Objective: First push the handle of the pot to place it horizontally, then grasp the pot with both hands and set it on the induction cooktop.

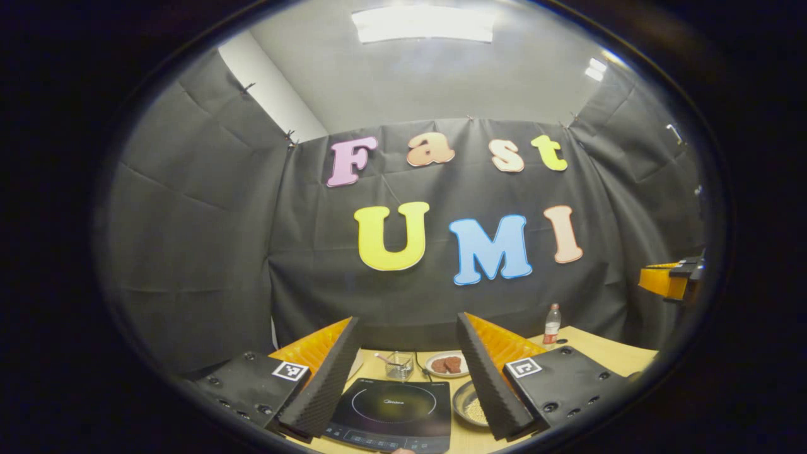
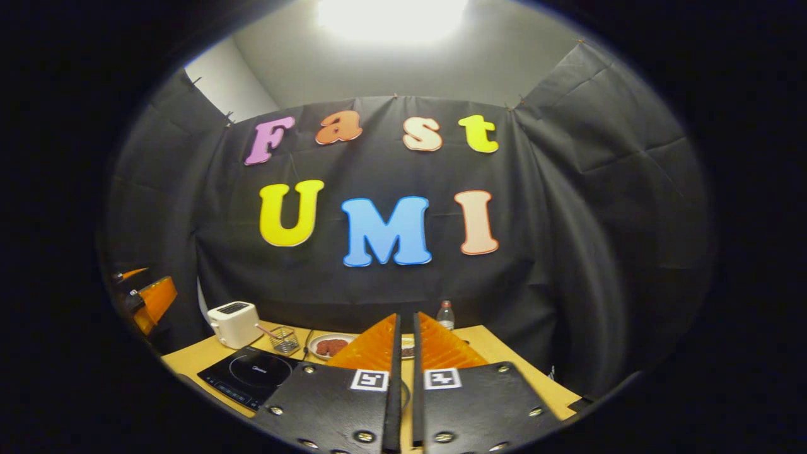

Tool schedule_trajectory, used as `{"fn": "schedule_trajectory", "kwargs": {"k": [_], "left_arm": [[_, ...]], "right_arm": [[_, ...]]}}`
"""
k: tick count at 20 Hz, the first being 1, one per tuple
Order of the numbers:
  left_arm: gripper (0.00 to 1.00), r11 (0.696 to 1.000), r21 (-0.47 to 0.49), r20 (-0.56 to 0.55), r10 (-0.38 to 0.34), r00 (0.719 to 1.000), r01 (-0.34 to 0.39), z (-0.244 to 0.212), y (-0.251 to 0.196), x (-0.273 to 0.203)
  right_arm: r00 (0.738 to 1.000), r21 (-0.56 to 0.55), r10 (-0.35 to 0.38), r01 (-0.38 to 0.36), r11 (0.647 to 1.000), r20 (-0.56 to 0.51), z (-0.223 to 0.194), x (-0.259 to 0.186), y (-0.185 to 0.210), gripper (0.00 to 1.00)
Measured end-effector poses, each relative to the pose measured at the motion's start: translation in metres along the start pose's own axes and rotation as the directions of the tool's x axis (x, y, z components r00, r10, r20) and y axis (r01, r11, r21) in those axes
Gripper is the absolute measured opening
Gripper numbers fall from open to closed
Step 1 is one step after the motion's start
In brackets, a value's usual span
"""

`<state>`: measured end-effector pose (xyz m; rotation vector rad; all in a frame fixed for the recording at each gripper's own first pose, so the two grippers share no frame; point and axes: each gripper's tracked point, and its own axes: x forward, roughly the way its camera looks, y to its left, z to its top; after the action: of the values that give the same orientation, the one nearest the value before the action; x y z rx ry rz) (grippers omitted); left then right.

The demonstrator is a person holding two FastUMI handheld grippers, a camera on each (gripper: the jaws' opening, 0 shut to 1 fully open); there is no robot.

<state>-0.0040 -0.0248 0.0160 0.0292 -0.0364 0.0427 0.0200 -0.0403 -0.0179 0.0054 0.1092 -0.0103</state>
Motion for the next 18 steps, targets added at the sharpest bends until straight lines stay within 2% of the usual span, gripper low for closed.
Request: {"fn": "schedule_trajectory", "kwargs": {"k": [2,3,4,5,6,7,10,13,14,18], "left_arm": [[0.94,1.0,-0.003,-0.003,0.009,1.0,-0.009,-0.001,-0.001,0.0],[0.98,1.0,-0.002,-0.004,0.013,1.0,-0.013,0.0,-0.004,-0.002],[0.99,1.0,0.003,-0.004,0.02,1.0,-0.02,0.0,-0.004,-0.001],[1.0,1.0,0.005,-0.004,0.025,1.0,-0.025,0.0,-0.008,-0.003],[0.98,1.0,0.004,-0.003,0.031,1.0,-0.031,0.003,-0.011,-0.004],[1.0,0.999,0.006,-0.001,0.036,0.999,-0.036,0.004,-0.015,-0.006],[0.94,0.997,0.034,0.008,0.068,0.998,-0.068,0.007,-0.016,-0.012],[0.94,0.995,0.039,0.005,0.095,0.995,-0.095,0.006,-0.013,-0.02],[1.0,0.994,0.04,0.002,0.104,0.995,-0.104,0.005,-0.011,-0.02],[1.0,0.992,0.038,0.002,0.12,0.993,-0.12,0.002,-0.006,-0.011]], "right_arm": [[0.998,0.004,0.058,-0.058,0.998,-0.002,-0.004,0.002,0.014,0.07],[0.998,-0.006,0.065,-0.065,0.998,0.001,-0.004,0.003,0.01,0.07],[0.996,-0.008,0.091,-0.091,0.996,0.007,-0.003,0.005,0.012,0.06],[0.993,-0.006,0.116,-0.116,0.993,0.005,-0.004,0.002,0.017,0.0],[0.993,-0.008,0.121,-0.121,0.993,0.009,-0.004,0.004,0.014,0.0],[0.991,-0.01,0.133,-0.133,0.991,0.011,-0.006,0.005,0.015,0.0],[0.983,0.01,0.185,-0.185,0.983,0.007,-0.009,0.009,0.02,0.0],[0.976,0.029,0.219,-0.218,0.975,-0.018,-0.02,0.014,0.024,0.0],[0.972,0.037,0.232,-0.232,0.972,-0.022,-0.021,0.016,0.029,0.0],[0.952,0.041,0.299,-0.297,0.954,-0.066,-0.04,0.025,0.056,0.0]]}}
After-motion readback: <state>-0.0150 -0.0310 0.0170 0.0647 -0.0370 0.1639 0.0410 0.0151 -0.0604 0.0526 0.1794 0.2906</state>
